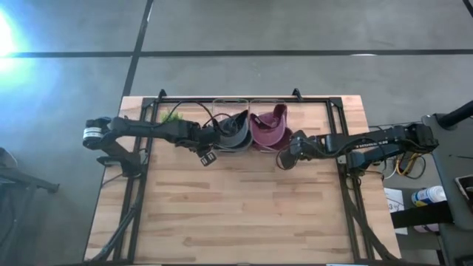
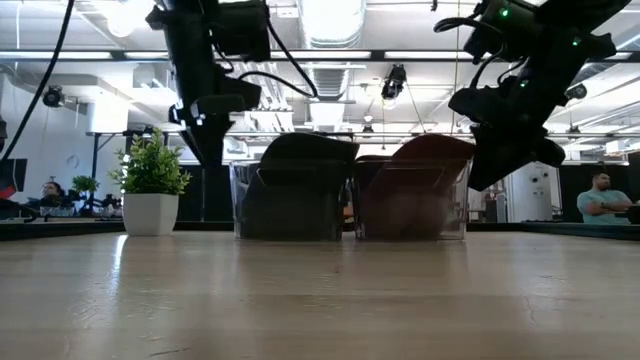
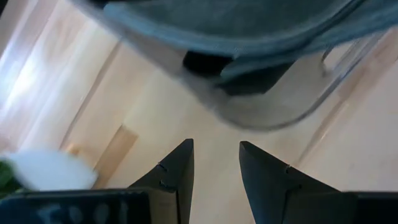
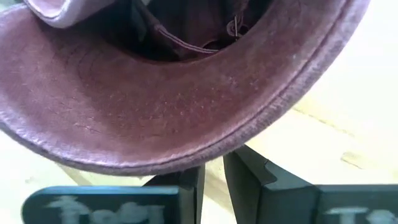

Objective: Pick & Place hat
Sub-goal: Adjust the transparent bins, then return to Home Position

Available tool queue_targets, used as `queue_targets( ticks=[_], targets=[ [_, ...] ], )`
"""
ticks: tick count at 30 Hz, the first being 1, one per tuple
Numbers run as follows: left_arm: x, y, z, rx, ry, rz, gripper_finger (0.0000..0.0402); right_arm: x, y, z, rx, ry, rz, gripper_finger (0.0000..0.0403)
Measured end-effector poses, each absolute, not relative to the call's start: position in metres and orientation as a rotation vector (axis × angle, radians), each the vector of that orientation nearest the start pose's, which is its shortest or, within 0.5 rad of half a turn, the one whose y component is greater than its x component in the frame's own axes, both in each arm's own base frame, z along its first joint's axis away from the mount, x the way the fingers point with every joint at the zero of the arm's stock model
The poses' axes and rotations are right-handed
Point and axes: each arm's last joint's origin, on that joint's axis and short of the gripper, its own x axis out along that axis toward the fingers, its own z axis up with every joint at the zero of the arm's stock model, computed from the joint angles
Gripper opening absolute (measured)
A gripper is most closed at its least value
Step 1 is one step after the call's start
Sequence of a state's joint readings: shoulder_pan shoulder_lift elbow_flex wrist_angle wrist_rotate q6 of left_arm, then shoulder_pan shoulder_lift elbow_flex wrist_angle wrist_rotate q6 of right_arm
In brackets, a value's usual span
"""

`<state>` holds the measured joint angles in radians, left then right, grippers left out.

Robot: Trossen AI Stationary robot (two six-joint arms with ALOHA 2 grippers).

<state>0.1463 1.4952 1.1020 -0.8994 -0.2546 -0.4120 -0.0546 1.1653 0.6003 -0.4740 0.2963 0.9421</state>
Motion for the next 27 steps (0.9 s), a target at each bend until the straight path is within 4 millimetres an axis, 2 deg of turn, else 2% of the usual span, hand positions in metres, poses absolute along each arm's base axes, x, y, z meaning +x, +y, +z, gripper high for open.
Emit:
queue_targets(
  ticks=[7,16,24,27],
  targets=[
    [0.277,0.051,0.216,-0.258,1.098,0.578,0.0122,0.204,-0.024,0.184,0.724,0.773,-0.785,0.0054],
    [0.282,0.054,0.213,-0.239,1.024,0.556,0.0122,0.201,-0.022,0.189,0.704,0.771,-0.749,0.0054],
    [0.273,0.039,0.235,-0.217,1.166,0.525,0.0122,0.177,-0.012,0.207,0.669,0.79,-0.697,0.0054],
    [0.27,0.027,0.251,-0.217,1.133,0.499,0.0122,0.166,-0.005,0.217,0.642,0.774,-0.617,0.0054]
  ],
)
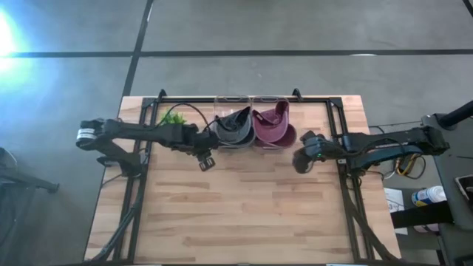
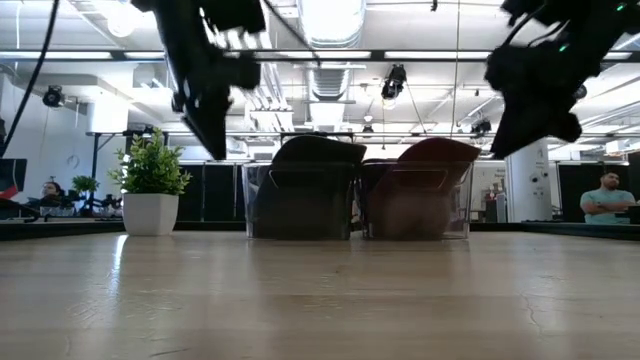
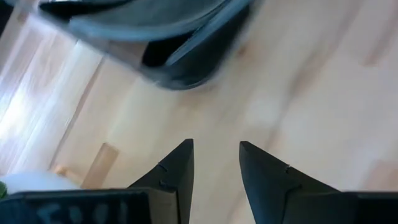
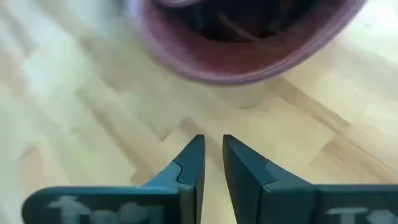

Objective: Pick & Place hat
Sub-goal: Return to Home Position

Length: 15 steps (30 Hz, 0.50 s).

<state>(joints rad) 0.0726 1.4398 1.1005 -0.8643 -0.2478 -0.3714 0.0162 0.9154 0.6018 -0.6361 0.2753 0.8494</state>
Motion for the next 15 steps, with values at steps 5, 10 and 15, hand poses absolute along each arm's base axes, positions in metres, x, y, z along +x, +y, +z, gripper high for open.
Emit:
queue_targets(
  ticks=[5,10,15],
  targets=[
    [0.263,0.008,0.279,-0.19,1.032,0.433,0.0122,0.147,-0.002,0.229,0.616,0.747,-0.537,0.0054],
    [0.249,-0.002,0.308,-0.394,0.889,0.448,0.0122,0.13,0.001,0.241,0.818,0.689,-0.449,0.0054],
    [0.241,-0.023,0.335,-0.434,0.688,0.285,0.0122,0.122,0.01,0.259,0.781,0.634,-0.084,0.0054]
  ],
)
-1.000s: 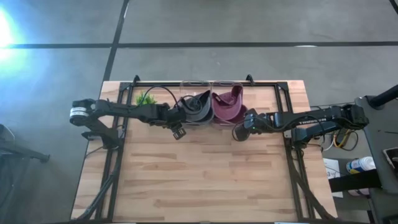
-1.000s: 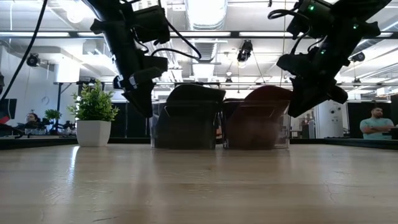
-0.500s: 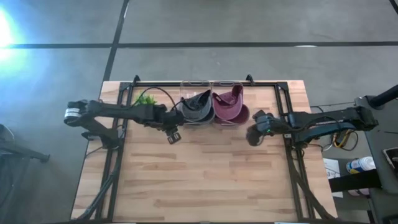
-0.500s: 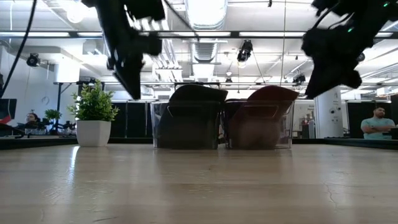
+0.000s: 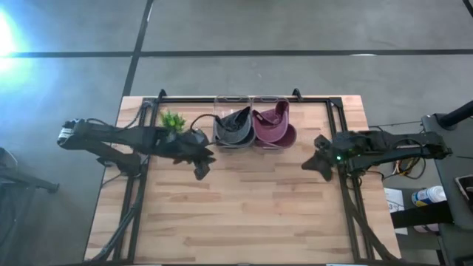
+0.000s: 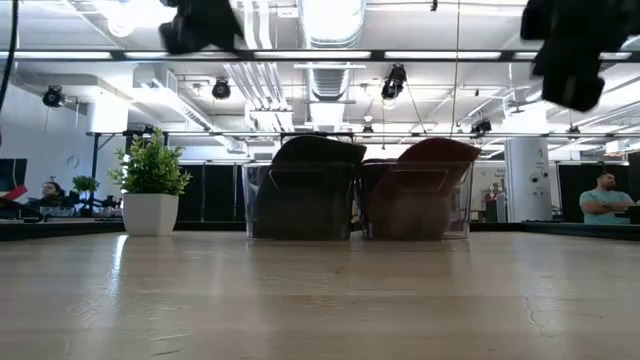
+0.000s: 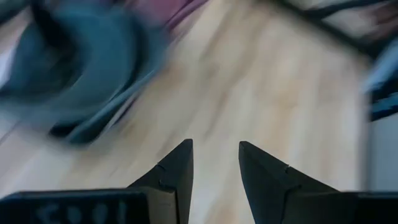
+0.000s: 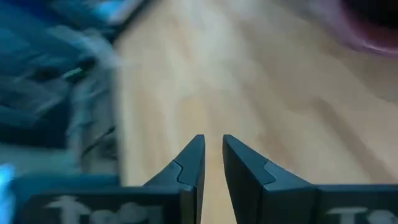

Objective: Pick & Place hat
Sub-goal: Return to Home Position

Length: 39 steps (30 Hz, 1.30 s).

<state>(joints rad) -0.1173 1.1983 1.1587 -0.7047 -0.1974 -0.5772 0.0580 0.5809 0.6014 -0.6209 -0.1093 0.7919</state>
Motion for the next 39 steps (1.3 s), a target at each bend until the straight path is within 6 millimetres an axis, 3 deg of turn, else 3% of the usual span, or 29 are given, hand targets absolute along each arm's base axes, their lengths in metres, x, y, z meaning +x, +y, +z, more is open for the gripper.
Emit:
queue_targets(
  ticks=[3,6,11,17,23,32,39],
  targets=[
    [0.237,-0.034,0.353,-0.408,0.545,0.18,0.0122,0.118,0.015,0.271,0.723,0.542,0.098,0.0054],
    [0.234,-0.04,0.367,-0.356,0.431,0.106,0.0122,0.109,0.015,0.278,0.654,0.465,0.149,0.0054],
    [0.235,-0.037,0.368,-0.296,0.323,0.079,0.0122,0.09,0.013,0.276,0.578,0.355,0.171,0.0054],
    [0.23,-0.029,0.338,-0.334,0.241,0.072,0.0122,0.071,0.011,0.264,0.533,0.166,0.222,0.0054],
    [0.208,-0.019,0.305,-0.378,0.057,0.057,0.0122,0.062,0.01,0.249,0.506,-0.006,0.249,0.0054],
    [0.165,-0.005,0.259,-0.441,-0.117,0.073,0.0122,0.078,0.011,0.229,0.478,-0.002,0.25,0.0054],
    [0.142,-0.001,0.227,-0.462,-0.145,0.109,0.0122,0.084,0.009,0.213,0.469,-0.001,0.177,0.0054]
  ],
)
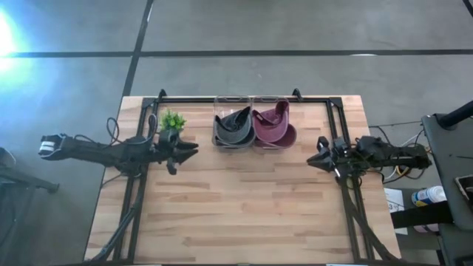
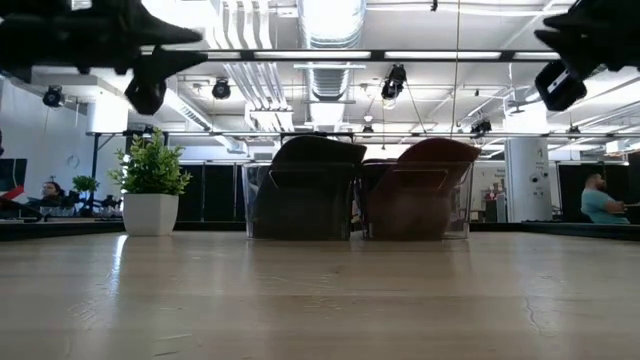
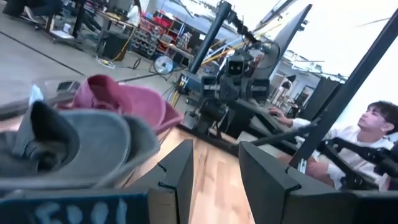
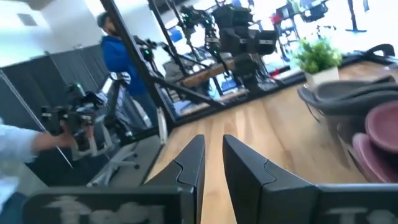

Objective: Pick & Place hat
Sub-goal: Return to Home Position

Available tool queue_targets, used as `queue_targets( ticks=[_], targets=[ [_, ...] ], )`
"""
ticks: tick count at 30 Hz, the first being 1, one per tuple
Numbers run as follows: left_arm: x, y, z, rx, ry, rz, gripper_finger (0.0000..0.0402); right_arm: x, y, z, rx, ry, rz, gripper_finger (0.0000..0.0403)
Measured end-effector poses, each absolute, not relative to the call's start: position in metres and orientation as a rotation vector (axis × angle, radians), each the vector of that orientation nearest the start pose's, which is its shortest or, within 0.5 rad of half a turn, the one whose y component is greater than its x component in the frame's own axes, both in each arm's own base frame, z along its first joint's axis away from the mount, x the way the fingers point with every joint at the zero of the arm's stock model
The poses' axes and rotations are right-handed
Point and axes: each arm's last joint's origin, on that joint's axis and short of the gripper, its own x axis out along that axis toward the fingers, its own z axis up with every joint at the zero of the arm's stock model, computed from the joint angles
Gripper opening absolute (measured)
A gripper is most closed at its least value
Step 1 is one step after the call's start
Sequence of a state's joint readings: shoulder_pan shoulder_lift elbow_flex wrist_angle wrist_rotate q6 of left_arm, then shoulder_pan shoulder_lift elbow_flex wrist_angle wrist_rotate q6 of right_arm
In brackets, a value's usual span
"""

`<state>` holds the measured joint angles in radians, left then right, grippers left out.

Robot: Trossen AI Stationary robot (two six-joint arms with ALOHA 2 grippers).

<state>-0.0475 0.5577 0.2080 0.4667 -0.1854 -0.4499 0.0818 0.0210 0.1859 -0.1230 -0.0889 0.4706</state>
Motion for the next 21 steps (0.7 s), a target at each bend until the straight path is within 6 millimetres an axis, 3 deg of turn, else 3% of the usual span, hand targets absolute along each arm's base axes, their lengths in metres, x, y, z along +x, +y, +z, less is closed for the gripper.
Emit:
queue_targets(
  ticks=[10,14,17,21],
  targets=[
    [0.13,-0.001,0.164,-0.441,0.007,0.144,0.0122,0.092,0.01,0.191,0.466,0.08,0.152,0.0054],
    [0.122,-0.001,0.146,-0.414,0.21,0.186,0.0122,0.094,0.01,0.182,0.466,0.108,0.146,0.0054],
    [0.115,-0.001,0.14,-0.408,0.279,0.188,0.0122,0.093,0.011,0.172,0.466,0.11,0.147,0.0054],
    [0.113,-0.001,0.147,-0.419,0.232,0.149,0.0122,0.094,0.01,0.174,0.466,0.047,0.148,0.0054]
  ],
)
